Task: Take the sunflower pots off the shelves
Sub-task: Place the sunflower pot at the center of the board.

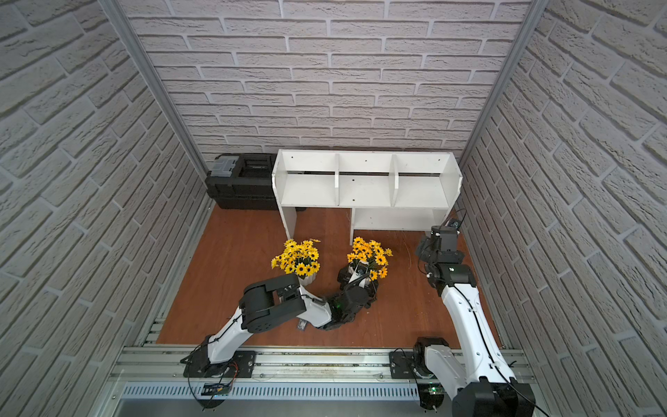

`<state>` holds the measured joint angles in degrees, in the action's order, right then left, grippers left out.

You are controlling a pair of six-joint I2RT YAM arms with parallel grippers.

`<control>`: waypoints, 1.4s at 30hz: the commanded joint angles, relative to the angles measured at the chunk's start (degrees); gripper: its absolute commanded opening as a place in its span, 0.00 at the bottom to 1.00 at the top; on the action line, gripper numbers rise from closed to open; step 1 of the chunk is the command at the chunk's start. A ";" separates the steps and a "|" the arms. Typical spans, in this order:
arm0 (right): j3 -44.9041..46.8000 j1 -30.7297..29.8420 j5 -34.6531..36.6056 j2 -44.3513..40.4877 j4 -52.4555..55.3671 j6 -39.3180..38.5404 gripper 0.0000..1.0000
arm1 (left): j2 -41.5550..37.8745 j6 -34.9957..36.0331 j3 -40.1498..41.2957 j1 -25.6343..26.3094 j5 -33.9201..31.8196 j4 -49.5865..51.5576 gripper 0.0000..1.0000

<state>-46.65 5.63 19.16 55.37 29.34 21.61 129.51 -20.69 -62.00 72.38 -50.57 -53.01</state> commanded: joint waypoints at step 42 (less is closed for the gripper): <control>-7.81 0.36 -48.07 0.49 15.23 4.14 0.98 | -23.01 2.55 4.76 7.15 -2.88 11.44 0.98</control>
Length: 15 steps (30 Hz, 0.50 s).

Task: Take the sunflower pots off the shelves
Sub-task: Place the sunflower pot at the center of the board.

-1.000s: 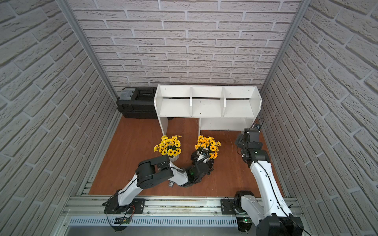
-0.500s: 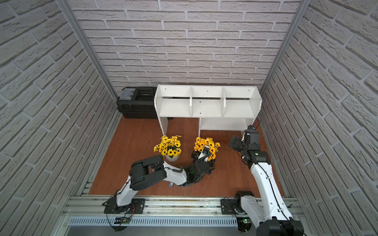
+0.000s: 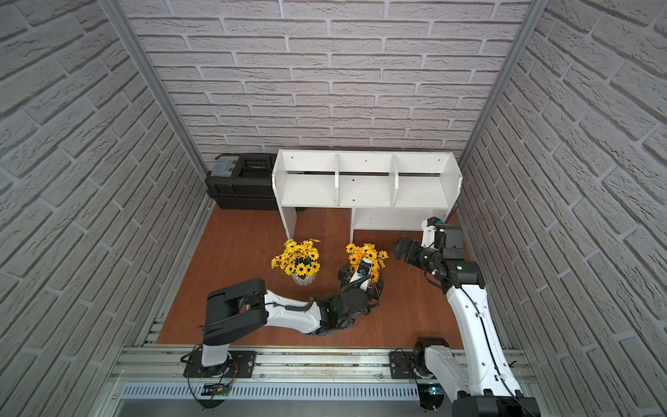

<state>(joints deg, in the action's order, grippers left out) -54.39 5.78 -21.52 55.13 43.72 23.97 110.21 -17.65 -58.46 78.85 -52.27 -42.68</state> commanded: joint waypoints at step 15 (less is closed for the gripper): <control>-5.35 0.26 -7.49 1.41 1.68 -2.60 0.98 | -34.18 4.63 -0.87 -6.59 -1.96 30.17 0.98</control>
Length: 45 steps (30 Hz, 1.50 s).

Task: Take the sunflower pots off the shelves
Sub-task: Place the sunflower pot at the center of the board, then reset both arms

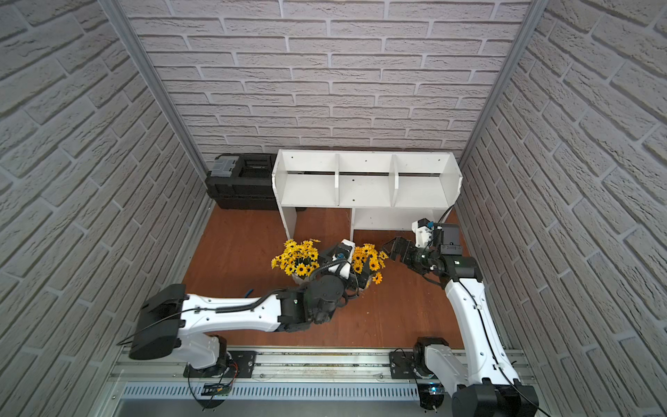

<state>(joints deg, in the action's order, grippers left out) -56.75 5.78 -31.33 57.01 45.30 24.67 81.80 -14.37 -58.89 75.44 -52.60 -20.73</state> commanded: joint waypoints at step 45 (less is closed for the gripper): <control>31.31 -4.81 40.12 4.57 -69.46 -20.27 1.00 | -10.36 5.06 37.61 -68.96 20.08 -16.71 0.98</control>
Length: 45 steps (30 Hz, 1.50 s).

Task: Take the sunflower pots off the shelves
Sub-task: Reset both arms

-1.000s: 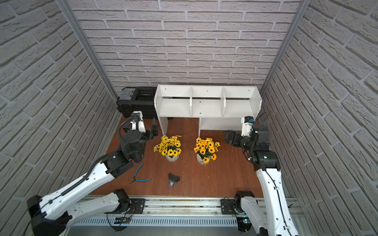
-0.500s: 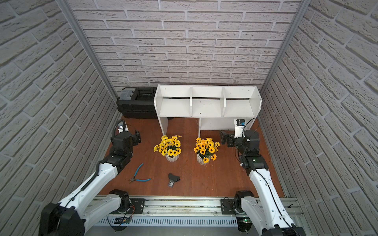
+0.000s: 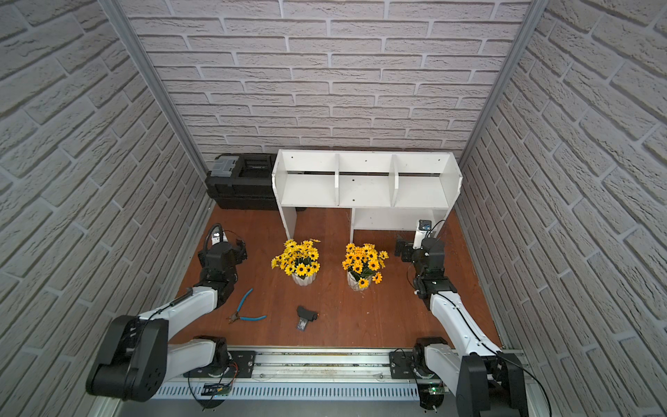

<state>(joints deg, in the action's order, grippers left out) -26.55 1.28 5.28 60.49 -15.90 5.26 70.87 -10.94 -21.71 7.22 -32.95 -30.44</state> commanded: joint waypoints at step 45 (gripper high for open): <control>2.71 -2.19 2.67 26.04 -28.85 -5.85 1.00 | 18.72 3.64 -0.11 -10.19 21.88 -21.95 0.98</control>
<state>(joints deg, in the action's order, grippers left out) -22.72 -1.23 6.39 86.43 -42.70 -1.69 89.95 -7.16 -20.91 -2.61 -11.99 -50.41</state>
